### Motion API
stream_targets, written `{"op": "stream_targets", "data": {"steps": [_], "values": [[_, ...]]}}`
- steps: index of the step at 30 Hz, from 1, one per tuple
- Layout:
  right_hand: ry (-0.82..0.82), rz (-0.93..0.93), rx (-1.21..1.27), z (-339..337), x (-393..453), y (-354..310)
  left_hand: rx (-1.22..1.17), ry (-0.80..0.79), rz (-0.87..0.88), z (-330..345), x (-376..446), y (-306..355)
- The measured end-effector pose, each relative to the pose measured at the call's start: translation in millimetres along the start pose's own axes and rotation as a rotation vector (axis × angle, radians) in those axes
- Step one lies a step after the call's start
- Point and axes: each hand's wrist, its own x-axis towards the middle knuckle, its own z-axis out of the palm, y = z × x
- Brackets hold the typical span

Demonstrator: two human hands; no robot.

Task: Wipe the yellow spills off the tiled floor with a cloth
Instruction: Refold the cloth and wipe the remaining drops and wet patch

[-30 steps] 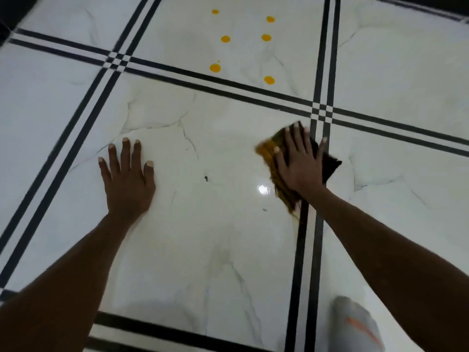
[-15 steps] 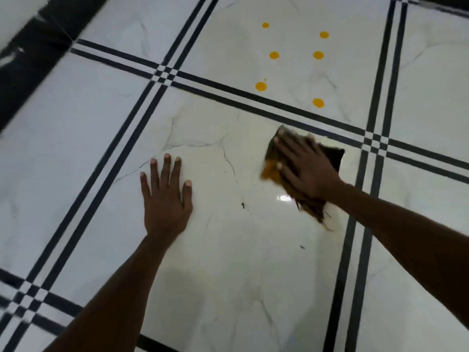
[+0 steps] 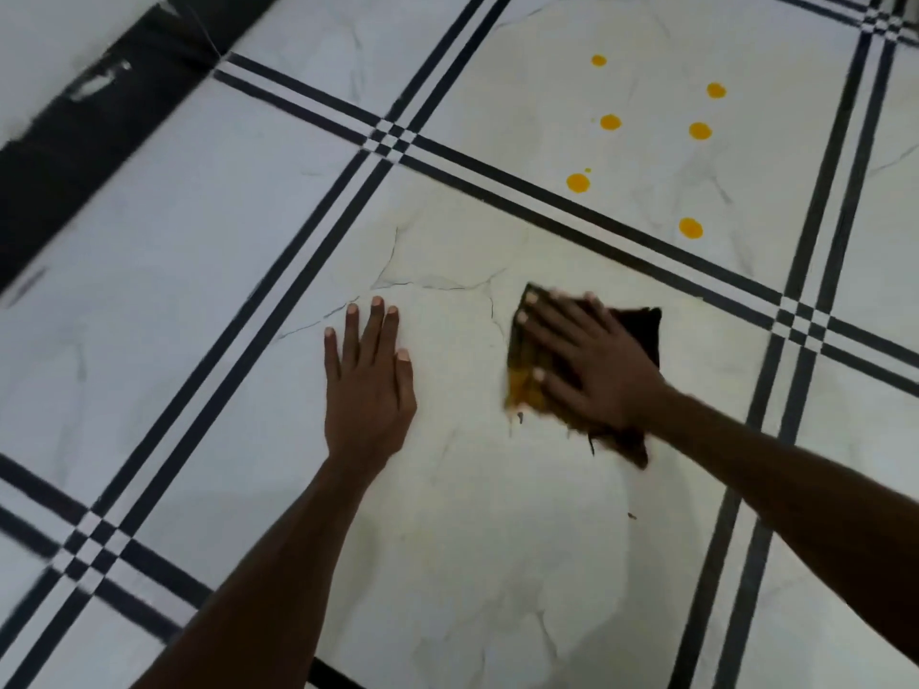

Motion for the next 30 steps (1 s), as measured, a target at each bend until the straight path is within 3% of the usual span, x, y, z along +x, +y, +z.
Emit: {"op": "stream_targets", "data": {"steps": [2,4,6,8,12,16,17,19,21,22,27,30], "values": [[0.071,0.347,0.031,-9,49,25,0.003,-0.009,0.004,1,0,0],[0.117,0.572,0.064,-10,101,19,0.013,-0.002,0.008,2,1,0],[0.14,0.519,0.081,-5,129,-16,0.013,0.004,0.012,2,2,-1],[0.127,0.306,0.086,2,118,-66,0.016,0.013,0.014,2,2,0],[0.029,0.068,0.094,15,10,-128,0.014,0.015,0.029,0,0,-1],[-0.04,-0.098,0.076,14,-94,-76,0.022,0.0,0.011,0,0,1],[-0.034,-0.033,0.056,12,-93,-52,0.024,0.0,0.008,0,0,1],[0.043,0.276,0.065,9,-63,-16,0.022,-0.008,0.017,0,0,2],[0.119,0.585,0.1,7,-22,-13,0.032,-0.002,0.025,1,-2,2],[0.13,0.64,0.14,8,-3,-25,0.035,-0.001,0.027,2,-1,1],[0.141,0.332,0.34,16,-9,-106,-0.115,-0.039,-0.043,-5,3,33],[0.182,0.451,0.595,9,-33,-98,-0.246,-0.246,0.019,-7,8,78]]}}
